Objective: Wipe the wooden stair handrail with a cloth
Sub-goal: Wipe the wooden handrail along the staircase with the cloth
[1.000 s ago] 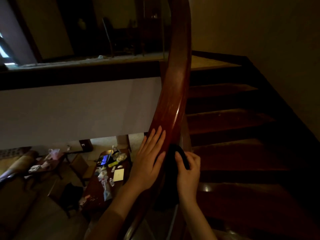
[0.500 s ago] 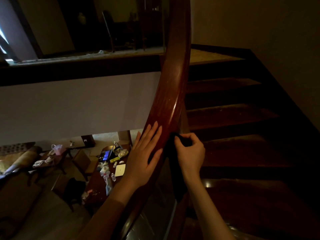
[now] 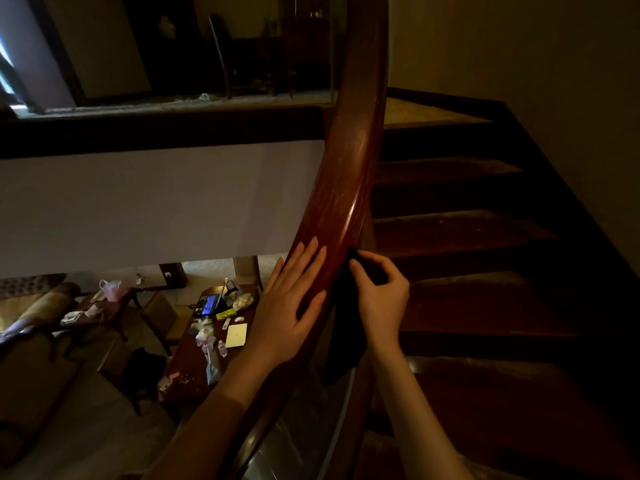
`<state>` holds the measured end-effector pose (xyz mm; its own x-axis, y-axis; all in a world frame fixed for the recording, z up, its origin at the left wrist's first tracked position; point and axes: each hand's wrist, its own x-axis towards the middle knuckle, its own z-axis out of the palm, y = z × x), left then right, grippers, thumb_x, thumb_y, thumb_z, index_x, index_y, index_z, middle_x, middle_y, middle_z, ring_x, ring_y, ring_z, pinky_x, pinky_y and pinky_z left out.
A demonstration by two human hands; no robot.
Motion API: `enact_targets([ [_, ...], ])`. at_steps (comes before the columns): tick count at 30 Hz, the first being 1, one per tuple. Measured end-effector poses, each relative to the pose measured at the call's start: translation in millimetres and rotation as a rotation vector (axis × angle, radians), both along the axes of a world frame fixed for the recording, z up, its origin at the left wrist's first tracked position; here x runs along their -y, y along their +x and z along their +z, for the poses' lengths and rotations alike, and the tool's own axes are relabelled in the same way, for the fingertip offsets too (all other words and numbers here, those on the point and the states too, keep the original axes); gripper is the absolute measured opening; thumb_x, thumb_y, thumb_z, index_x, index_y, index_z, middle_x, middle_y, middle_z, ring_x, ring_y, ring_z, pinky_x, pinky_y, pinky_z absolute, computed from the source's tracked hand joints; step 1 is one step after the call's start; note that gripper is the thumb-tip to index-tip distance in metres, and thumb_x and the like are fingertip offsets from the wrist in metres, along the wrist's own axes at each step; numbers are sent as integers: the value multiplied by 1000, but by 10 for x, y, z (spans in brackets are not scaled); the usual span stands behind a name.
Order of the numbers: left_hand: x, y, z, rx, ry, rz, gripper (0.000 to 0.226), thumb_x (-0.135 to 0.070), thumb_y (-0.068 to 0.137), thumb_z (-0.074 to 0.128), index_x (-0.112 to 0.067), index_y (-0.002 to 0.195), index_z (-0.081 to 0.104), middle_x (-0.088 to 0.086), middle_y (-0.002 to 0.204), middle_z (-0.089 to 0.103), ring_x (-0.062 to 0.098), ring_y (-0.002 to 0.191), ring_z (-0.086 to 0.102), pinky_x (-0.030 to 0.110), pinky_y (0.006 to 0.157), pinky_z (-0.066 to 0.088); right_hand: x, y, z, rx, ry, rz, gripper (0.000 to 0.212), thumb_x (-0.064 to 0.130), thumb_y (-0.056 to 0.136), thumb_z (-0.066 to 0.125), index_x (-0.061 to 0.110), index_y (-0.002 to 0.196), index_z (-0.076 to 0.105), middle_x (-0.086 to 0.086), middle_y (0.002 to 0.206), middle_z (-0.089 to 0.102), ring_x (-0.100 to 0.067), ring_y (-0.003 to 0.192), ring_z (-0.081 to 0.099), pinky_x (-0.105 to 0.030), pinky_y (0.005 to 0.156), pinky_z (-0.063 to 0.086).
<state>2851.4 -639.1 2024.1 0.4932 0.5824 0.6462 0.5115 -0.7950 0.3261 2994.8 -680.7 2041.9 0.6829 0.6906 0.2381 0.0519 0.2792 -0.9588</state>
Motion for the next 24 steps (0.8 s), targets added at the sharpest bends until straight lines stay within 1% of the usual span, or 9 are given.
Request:
enact_targets([
  [3, 8, 16, -9, -4, -9, 17, 58, -41, 101, 32, -34, 155, 12, -14, 163, 7, 9, 150, 6, 34, 119, 2, 46, 162, 63, -169, -101, 200, 11, 8, 84, 73, 16, 91, 74, -3, 87, 75, -18, 84, 73, -27, 71, 59],
  [5, 9, 24, -8, -12, 2, 23, 58, -40, 101, 32, -34, 155, 10, -13, 163, 6, 9, 150, 5, 31, 120, -1, 93, 195, 67, -303, -126, 315, 11, 2, 84, 72, 12, 90, 73, -6, 82, 76, -18, 77, 74, -21, 61, 56],
  [7, 7, 31, -6, -21, 2, 30, 59, -39, 101, 31, -33, 156, 10, -13, 163, 6, 10, 150, 5, 30, 120, -2, 98, 154, 50, -365, -116, 317, 10, 2, 84, 72, 10, 90, 73, -6, 80, 76, -19, 75, 74, -22, 62, 57],
  [11, 22, 31, -18, -35, 11, 46, 59, -36, 101, 31, -30, 156, 10, -12, 164, 4, 10, 151, 3, 39, 120, 4, -131, 150, 202, -256, -40, 142, 12, 4, 85, 71, 14, 90, 72, -8, 88, 74, -20, 82, 72, -24, 73, 58],
  [13, 22, 31, 1, -27, 7, 40, 59, -36, 101, 32, -30, 156, 11, -13, 163, 4, 9, 150, 3, 32, 121, -1, -346, 284, 409, -194, -24, 88, 14, 4, 86, 71, 14, 94, 72, -13, 97, 73, -22, 88, 70, -28, 78, 57],
  [15, 29, 34, 17, -23, 5, 33, 59, -36, 101, 33, -30, 156, 12, -13, 163, 5, 9, 150, 4, 23, 120, -7, -524, 461, 615, -143, -13, 79, 14, 6, 86, 71, 14, 97, 72, -13, 101, 72, -21, 90, 69, -24, 74, 56],
  [17, 38, 31, 27, -19, 3, 33, 59, -36, 101, 33, -29, 156, 13, -13, 163, 7, 9, 150, 5, 21, 119, -8, -589, 545, 723, -80, 6, 74, 13, 9, 87, 71, 16, 99, 72, -8, 100, 72, -20, 91, 70, -20, 70, 55],
  [21, 36, 31, 13, -22, 10, 36, 59, -35, 101, 33, -30, 156, 12, -12, 163, 7, 10, 150, 6, 24, 120, -5, -339, 314, 380, -103, 45, 84, 16, 4, 87, 70, 18, 96, 71, -6, 99, 73, -22, 97, 70, -34, 89, 57],
  [24, 18, 33, 7, -21, 8, 39, 60, -36, 100, 32, -33, 156, 9, -13, 163, 5, 10, 150, 5, 29, 121, -1, -27, 56, -1, -112, 46, 167, 19, 7, 87, 71, 25, 91, 73, 6, 91, 75, -11, 93, 71, -29, 86, 57],
])
